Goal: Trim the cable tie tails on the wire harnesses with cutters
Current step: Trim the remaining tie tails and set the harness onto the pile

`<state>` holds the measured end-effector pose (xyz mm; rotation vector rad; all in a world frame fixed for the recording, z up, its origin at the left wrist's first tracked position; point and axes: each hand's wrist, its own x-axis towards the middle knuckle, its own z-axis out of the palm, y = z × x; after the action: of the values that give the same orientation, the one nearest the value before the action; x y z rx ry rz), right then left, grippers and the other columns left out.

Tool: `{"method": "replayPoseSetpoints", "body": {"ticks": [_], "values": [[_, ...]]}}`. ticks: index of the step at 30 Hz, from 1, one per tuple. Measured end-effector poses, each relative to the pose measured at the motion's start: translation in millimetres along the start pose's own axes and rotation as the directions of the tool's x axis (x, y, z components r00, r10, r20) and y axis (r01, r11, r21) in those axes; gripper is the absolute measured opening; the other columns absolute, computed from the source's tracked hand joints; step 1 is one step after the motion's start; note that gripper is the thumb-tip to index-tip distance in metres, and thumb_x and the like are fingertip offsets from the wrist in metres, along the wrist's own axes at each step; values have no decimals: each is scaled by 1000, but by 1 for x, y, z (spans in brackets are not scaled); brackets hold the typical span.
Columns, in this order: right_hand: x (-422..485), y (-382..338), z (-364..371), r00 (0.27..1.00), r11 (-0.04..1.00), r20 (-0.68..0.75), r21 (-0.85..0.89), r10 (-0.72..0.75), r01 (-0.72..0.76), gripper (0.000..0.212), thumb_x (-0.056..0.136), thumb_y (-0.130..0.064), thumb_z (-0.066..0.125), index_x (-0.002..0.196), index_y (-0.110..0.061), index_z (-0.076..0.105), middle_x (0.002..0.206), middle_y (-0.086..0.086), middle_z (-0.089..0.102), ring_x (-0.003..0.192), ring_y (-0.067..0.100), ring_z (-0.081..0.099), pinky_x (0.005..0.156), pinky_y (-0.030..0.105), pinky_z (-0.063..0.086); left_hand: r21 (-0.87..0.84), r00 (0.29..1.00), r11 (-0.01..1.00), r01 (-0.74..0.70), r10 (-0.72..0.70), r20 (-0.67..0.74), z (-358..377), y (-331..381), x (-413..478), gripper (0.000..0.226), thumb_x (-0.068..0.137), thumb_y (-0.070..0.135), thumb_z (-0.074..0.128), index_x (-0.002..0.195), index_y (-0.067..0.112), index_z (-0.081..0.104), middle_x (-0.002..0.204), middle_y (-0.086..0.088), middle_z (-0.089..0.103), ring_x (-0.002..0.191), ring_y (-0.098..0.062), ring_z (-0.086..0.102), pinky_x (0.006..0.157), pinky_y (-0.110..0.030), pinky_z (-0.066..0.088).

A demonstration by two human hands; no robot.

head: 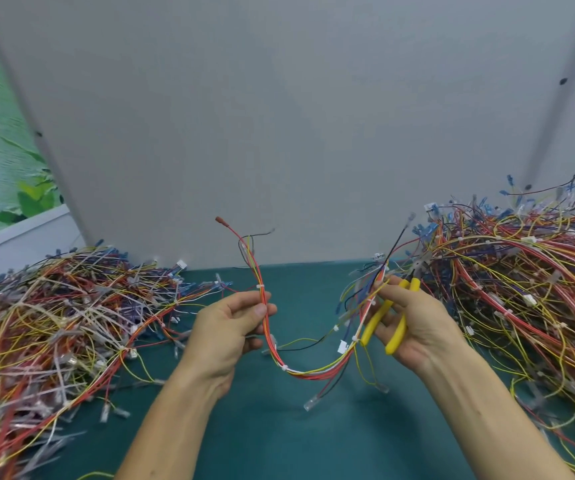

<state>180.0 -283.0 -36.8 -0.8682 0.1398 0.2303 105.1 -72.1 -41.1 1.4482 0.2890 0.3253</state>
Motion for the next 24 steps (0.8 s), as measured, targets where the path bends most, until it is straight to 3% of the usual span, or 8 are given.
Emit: {"method": "replayPoseSetpoints", "body": {"ticks": [3,8,17,24], "values": [[0,0,-1,997,1000,75,0,-30,30,18,87,5,58,88,-12,62,68,6,67,61,20,62,63,39,57,-3,1000,1000,-17,17,4,1,0,0,20,90,0,58,93,15,70,79,1,75,56,-6,57,54,-22,45],[-2,1,0,987,997,143,20,-74,71,20,88,8,55,91,-11,62,67,6,63,55,18,61,53,33,55,18,999,999,-39,39,5,-1,1,-1,22,89,0,60,89,18,72,83,0,75,64,-11,60,55,-22,45],[-7,-2,2,966,993,236,66,-106,93,25,85,11,53,94,-11,60,80,9,61,67,22,59,58,30,57,19,998,997,-68,69,-11,-1,0,1,22,88,0,60,90,18,72,84,0,76,61,-5,62,58,-25,45],[-12,-7,3,944,987,297,103,-147,121,25,66,4,60,86,-13,62,71,4,63,62,21,67,59,30,57,-9,996,996,-86,86,-14,-1,-4,5,21,88,-2,59,91,16,70,83,-2,76,63,-10,60,53,-20,48]]}}
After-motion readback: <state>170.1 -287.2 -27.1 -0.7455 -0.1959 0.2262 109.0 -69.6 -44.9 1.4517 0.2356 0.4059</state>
